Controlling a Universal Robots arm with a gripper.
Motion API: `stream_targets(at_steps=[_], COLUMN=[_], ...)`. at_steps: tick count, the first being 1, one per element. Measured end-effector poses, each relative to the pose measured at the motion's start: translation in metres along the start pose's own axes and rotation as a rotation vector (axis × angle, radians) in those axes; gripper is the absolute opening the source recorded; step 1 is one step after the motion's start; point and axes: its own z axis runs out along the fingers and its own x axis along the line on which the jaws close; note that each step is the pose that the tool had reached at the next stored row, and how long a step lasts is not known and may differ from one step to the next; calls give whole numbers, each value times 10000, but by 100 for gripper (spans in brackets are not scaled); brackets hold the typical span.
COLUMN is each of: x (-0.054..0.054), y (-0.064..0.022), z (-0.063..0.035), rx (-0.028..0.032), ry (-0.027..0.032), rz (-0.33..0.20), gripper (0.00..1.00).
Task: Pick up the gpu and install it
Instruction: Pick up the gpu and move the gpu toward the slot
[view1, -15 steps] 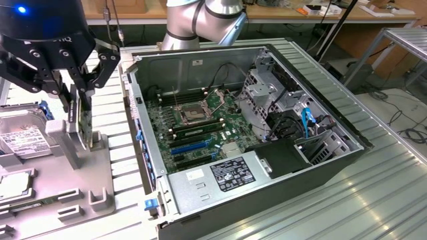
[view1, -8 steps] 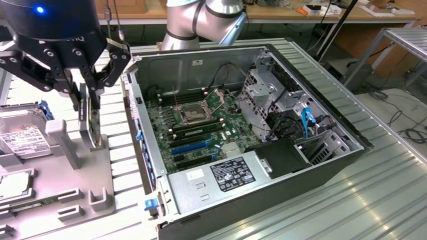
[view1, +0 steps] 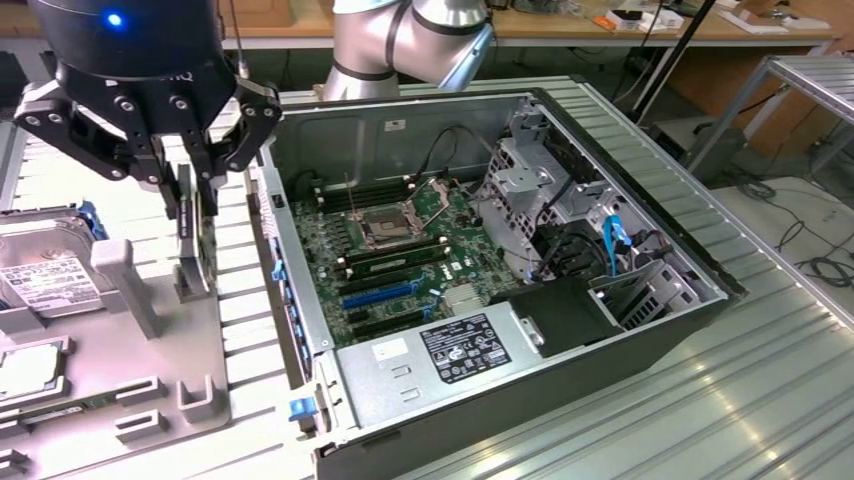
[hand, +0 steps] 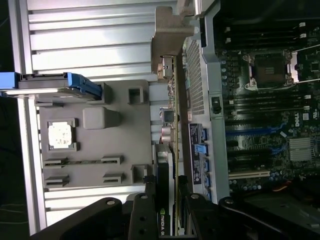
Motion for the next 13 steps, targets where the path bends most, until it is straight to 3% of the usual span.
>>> stream_targets(at_steps=[13], x=[-220], y=[16], z=[5], rx=[1], ry=[1], rz=[0], gripper=[27])
